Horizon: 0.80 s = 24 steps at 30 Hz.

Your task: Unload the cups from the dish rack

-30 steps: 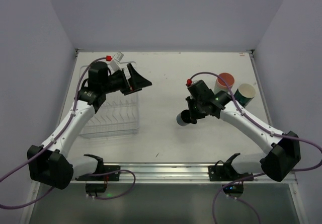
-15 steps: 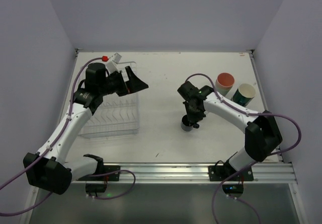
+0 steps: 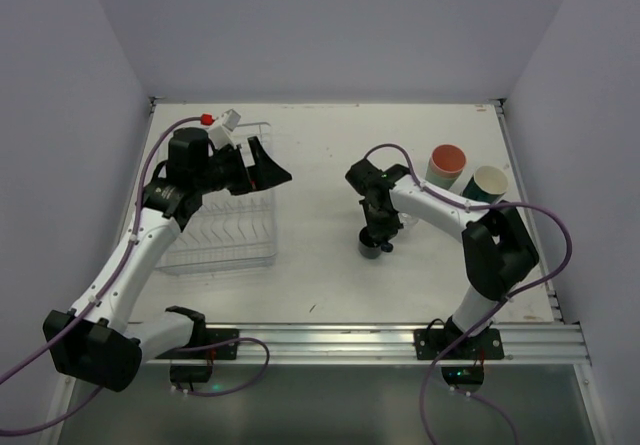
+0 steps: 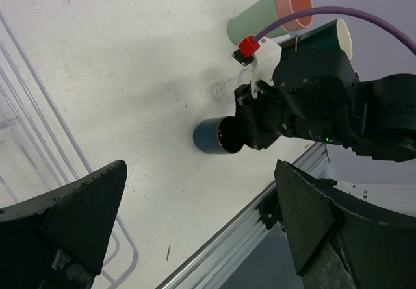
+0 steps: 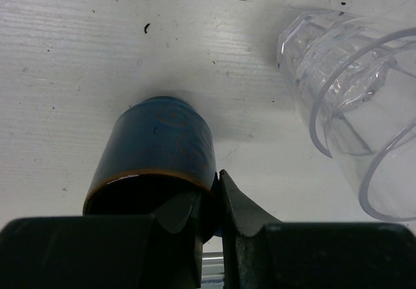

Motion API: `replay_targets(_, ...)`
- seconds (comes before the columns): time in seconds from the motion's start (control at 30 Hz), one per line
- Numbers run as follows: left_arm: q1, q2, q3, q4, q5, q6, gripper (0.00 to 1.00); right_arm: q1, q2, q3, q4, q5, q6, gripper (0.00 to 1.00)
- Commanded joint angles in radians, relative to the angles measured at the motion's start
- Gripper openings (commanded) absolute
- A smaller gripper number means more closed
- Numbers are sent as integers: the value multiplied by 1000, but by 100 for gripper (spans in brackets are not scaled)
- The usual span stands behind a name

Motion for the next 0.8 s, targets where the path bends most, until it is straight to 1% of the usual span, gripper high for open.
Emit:
replay_targets(0.0, -5, -22, 38, -20, 1, 41, 100, -5, 7, 45, 14, 24, 8, 6)
replay_targets(0.03, -5, -23, 39, -28, 1, 44, 100, -5, 7, 45, 16, 25, 13, 9)
replay_targets(0.07, -5, -23, 38, -29, 1, 49, 100, -5, 6, 45, 17, 27, 14, 15)
replay_targets(0.13, -5, -25, 32, -31, 5, 52, 100, -5, -3, 41, 19, 32, 17, 22)
replay_targets(0.17, -5, -26, 30, -31, 8, 55, 100, -5, -9, 41, 19, 38, 20, 32)
replay_targets(0.27, -5, -34, 19, -31, 11, 62, 100, -5, -31, 42, 17, 56, 25, 44)
replay_targets(0.47, -13, -49, -8, -32, -5, 82, 100, 3, -149, 33, 20, 105, 30, 56)
replay_targets(0.5, -16, -54, -11, -32, -13, 84, 100, 10, -169, 30, 20, 111, 30, 61)
replay_targets(0.53, -23, -56, -14, -34, -22, 87, 100, 18, -218, 26, 22, 124, 28, 64)
replay_targets(0.6, -60, -57, -14, -38, -67, 90, 100, 40, -265, 25, 11, 137, 39, 68)
replay_targets(0.63, -100, -56, -14, -40, -85, 89, 100, 47, -316, 21, 10, 142, 42, 73)
replay_targets(0.67, -123, -51, -13, -43, -134, 85, 100, 55, -342, 18, 11, 142, 43, 77)
replay_targets(0.7, -151, -40, -13, -45, -156, 82, 100, 70, -365, 13, 13, 136, 49, 80)
replay_targets(0.73, -196, -36, -13, -46, -177, 72, 100, 76, -388, 3, 19, 127, 51, 96)
replay_targets(0.77, -214, -26, -20, -46, -200, 63, 100, 81, -426, -4, 22, 105, 53, 98)
